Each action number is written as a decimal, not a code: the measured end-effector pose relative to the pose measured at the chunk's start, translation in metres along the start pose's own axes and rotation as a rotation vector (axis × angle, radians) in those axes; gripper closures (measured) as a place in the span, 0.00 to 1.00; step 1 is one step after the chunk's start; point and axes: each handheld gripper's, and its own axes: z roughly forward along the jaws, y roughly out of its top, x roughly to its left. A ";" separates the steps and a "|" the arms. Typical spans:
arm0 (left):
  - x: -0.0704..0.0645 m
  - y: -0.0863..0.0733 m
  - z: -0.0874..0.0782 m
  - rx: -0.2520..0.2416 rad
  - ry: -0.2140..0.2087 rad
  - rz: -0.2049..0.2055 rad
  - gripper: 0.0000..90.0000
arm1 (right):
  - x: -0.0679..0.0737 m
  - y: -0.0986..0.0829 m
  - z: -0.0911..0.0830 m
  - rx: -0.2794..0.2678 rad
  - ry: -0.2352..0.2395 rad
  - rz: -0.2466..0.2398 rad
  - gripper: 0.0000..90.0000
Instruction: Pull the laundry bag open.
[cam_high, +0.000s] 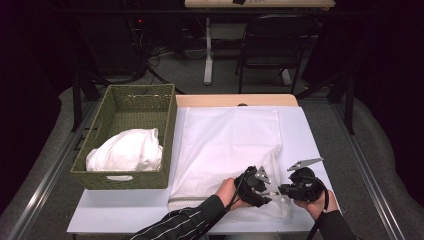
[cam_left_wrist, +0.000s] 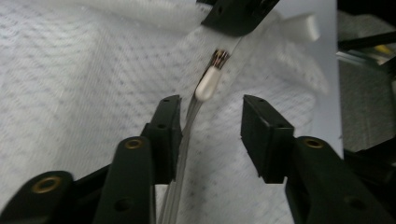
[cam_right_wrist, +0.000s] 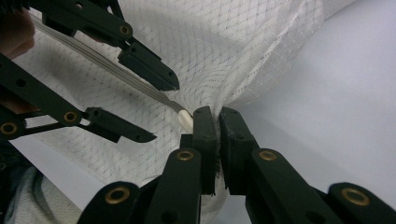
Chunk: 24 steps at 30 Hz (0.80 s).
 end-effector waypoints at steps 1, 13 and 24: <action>0.000 0.000 0.000 0.000 0.000 0.000 0.68 | 0.000 0.000 0.000 0.002 0.001 -0.001 0.96; 0.002 0.002 0.015 0.016 -0.001 -0.049 0.86 | 0.003 0.000 0.001 -0.007 0.010 0.001 0.96; 0.003 0.001 0.017 0.006 -0.010 -0.081 0.85 | 0.002 0.000 0.002 -0.001 0.010 0.007 0.96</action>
